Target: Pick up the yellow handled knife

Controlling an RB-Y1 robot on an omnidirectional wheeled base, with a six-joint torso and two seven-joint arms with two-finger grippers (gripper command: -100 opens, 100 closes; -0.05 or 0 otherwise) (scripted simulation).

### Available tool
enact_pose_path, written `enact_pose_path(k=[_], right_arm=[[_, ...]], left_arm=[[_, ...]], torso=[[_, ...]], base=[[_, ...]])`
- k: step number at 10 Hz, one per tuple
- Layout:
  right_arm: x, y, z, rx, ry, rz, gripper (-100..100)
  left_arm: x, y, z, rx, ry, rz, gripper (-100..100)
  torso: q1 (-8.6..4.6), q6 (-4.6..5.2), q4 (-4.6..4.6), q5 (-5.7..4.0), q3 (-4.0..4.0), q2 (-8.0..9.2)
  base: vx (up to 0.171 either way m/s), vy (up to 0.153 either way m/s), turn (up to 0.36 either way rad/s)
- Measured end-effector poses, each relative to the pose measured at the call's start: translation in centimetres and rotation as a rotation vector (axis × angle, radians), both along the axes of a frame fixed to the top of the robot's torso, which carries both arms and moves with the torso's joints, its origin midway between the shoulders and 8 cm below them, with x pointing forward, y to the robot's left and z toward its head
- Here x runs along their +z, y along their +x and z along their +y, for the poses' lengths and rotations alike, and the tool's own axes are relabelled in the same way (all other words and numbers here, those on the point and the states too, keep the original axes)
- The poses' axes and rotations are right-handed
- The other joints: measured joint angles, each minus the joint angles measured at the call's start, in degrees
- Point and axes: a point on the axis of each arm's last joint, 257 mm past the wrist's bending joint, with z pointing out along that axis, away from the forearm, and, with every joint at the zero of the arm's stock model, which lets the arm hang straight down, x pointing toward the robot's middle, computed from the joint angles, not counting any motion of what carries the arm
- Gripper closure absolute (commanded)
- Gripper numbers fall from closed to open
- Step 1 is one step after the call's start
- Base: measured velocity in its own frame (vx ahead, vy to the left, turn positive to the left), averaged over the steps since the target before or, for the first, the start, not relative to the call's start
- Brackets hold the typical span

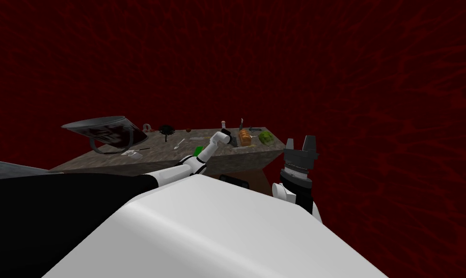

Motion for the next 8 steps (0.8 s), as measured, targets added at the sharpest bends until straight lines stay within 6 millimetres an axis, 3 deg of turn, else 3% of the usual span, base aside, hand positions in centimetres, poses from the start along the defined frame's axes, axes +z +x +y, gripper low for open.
enact_pose_path(k=[8], right_arm=[[0.0,0.0,0.0,0.000,0.000,0.000,0]], left_arm=[[-2.9,-2.0,0.6,-0.004,0.104,0.229,-100]], torso=[[-0.03,-0.01,-0.01,-0.01,-0.01,-0.01]], base=[[0.020,-0.029,0.026]])
